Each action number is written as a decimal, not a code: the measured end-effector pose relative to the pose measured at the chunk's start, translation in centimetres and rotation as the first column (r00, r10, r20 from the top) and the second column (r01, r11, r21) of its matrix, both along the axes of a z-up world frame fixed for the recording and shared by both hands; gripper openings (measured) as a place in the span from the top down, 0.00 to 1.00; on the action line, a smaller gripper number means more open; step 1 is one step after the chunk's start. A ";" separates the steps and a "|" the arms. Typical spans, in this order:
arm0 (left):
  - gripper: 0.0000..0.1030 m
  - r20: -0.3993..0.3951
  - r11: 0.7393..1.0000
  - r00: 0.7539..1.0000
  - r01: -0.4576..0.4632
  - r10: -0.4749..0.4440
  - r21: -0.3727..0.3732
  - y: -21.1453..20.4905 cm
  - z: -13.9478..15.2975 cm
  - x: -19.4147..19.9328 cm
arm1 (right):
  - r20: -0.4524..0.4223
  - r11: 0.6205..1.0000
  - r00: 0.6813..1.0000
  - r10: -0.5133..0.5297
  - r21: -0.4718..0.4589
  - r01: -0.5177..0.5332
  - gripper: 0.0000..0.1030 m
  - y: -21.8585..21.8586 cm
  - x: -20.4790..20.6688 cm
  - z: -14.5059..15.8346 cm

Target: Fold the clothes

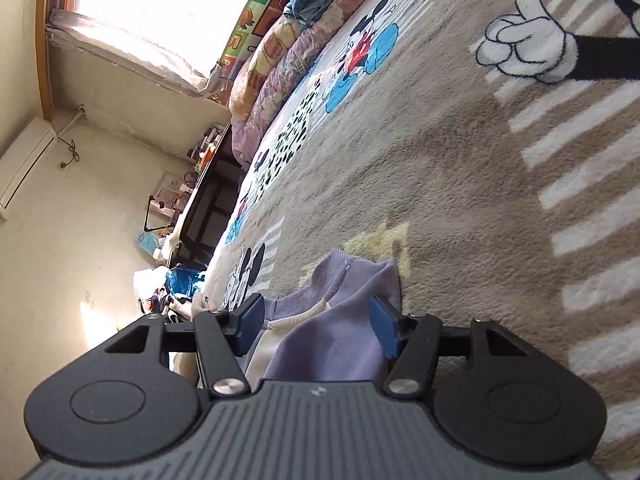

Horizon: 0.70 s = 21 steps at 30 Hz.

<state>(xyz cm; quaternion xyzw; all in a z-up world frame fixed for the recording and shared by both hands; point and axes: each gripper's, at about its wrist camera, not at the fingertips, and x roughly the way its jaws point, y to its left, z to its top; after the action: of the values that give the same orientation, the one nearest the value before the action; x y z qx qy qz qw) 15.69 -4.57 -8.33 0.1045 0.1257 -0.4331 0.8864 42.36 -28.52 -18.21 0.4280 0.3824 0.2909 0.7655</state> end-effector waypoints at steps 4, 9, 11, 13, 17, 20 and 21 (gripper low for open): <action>0.95 0.002 0.998 0.999 0.050 -0.050 0.039 -0.7 -0.9 -0.1 | -0.012 1.000 1.000 -0.005 0.012 0.005 0.42 -0.2 0.1 -0.1; 0.95 0.007 0.985 0.989 0.147 -0.148 0.087 -1.1 -1.6 -1.4 | -0.013 1.000 1.000 0.001 -0.006 -0.001 0.42 -0.1 0.1 0.0; 0.95 0.009 0.981 0.987 0.155 -0.157 0.115 -1.3 -1.9 -1.5 | -0.012 1.000 1.000 -0.001 -0.007 0.001 0.42 -0.1 0.2 0.1; 0.95 0.004 0.980 0.987 0.157 -0.158 0.123 -1.0 -2.2 -2.0 | -0.009 1.000 1.000 -0.003 -0.008 0.002 0.42 0.0 0.2 0.2; 0.95 0.004 0.983 0.990 0.136 -0.138 0.122 0.3 -2.0 -1.6 | 0.012 0.999 1.000 0.005 -0.053 -0.005 0.43 0.6 0.4 0.9; 0.95 0.005 0.988 0.994 0.105 -0.107 0.114 1.4 -1.8 -1.1 | 0.032 0.993 0.999 0.017 -0.114 -0.013 0.43 1.1 0.5 1.5; 0.95 0.002 0.990 0.995 0.096 -0.096 0.106 1.6 -1.8 -1.0 | 0.036 0.990 0.999 0.025 -0.136 -0.020 0.43 1.4 0.6 1.8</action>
<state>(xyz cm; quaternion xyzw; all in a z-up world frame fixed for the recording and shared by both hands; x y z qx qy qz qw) 14.69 -2.93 -10.14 0.1589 0.1403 -0.4676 0.8582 43.00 -27.11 -16.45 0.3648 0.3916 0.2808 0.7967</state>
